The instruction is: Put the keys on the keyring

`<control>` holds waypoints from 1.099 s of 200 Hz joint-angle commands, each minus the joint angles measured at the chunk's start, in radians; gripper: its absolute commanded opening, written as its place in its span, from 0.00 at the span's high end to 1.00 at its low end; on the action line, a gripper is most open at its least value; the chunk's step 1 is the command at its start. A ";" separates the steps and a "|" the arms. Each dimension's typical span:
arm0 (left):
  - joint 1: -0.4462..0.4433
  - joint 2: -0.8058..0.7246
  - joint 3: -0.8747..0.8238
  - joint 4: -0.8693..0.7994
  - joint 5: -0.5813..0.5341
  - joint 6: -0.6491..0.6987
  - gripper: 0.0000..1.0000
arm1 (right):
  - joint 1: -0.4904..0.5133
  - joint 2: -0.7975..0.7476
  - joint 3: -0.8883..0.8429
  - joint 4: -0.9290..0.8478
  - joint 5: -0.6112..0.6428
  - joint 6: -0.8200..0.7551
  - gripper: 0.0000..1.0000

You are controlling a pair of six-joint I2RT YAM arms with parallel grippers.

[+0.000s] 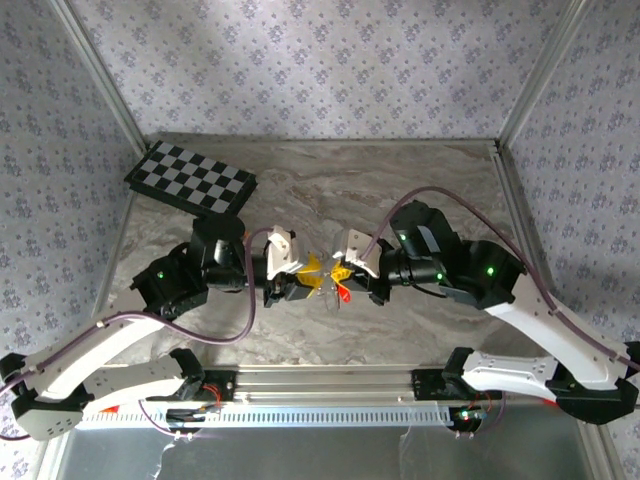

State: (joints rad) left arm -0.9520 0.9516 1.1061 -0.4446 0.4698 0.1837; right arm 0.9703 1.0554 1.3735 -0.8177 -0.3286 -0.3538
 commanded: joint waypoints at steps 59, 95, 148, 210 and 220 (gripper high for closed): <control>-0.007 -0.017 0.001 -0.009 -0.007 -0.001 0.63 | -0.009 0.011 0.055 -0.069 -0.056 -0.041 1.00; -0.007 -0.008 0.007 -0.015 -0.011 -0.004 0.59 | -0.019 0.008 0.039 -0.052 -0.072 -0.043 1.00; -0.007 0.008 0.018 -0.022 -0.008 -0.003 0.59 | -0.036 0.014 0.039 -0.051 -0.097 -0.045 1.00; -0.008 0.026 0.027 -0.002 0.020 0.000 0.62 | -0.036 0.026 0.041 -0.044 -0.080 -0.046 1.00; -0.008 0.029 0.027 0.004 0.031 -0.002 0.63 | -0.034 0.029 0.041 -0.043 -0.076 -0.046 1.00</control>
State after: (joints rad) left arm -0.9520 0.9730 1.1061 -0.4530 0.4606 0.1833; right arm 0.9398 1.0821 1.3968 -0.8795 -0.4007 -0.3840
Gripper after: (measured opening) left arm 0.381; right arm 0.051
